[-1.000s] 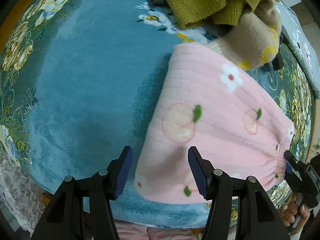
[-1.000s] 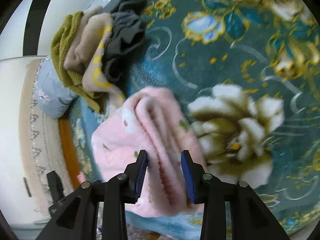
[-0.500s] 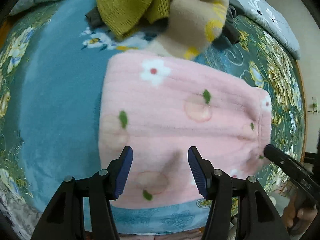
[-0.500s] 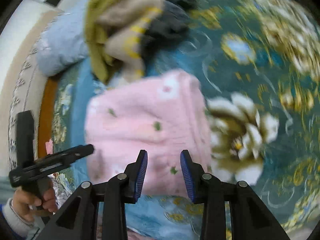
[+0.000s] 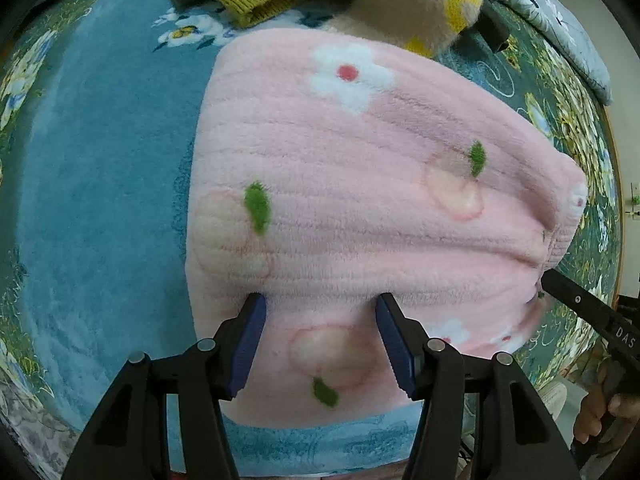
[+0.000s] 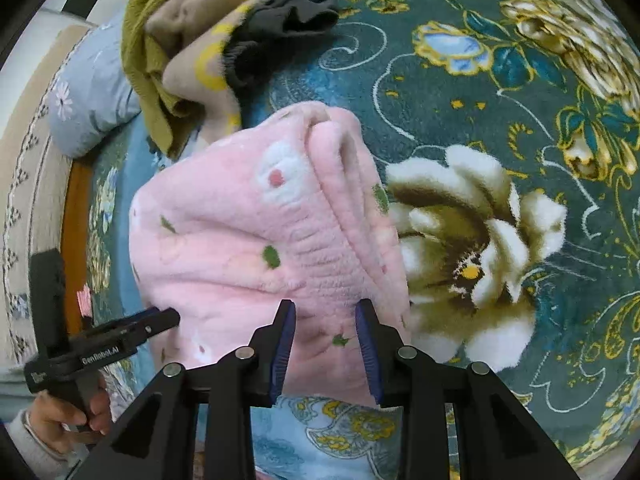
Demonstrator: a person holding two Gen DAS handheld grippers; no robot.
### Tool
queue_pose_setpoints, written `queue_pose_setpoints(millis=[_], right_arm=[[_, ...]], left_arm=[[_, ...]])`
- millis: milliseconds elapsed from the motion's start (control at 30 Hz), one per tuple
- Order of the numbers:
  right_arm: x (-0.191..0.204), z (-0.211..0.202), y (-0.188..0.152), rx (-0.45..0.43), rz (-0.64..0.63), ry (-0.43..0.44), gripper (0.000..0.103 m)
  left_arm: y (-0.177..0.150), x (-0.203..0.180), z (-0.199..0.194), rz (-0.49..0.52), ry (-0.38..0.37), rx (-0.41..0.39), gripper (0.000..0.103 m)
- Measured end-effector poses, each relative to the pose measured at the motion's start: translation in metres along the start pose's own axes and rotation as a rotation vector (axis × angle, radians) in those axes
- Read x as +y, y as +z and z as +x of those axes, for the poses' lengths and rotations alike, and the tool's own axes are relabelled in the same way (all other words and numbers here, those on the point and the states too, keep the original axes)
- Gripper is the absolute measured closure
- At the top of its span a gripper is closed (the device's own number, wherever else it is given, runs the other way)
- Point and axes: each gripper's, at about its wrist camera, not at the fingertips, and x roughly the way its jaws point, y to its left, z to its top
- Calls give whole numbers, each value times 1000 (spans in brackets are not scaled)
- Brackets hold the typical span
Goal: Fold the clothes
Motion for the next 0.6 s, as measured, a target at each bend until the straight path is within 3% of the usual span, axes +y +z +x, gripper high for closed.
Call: queue_pose_setpoints(millis=[300, 467, 600], right_arm=[[-4, 2, 8, 16, 37, 12, 70], [14, -29, 20, -81, 25, 66, 67], [26, -28, 43, -108, -10, 81, 67]], left_arm=[[0, 2, 4, 8, 5, 13, 44], [-1, 3, 3, 2, 17, 19, 43], [-2, 3, 2, -8, 22, 22, 41]])
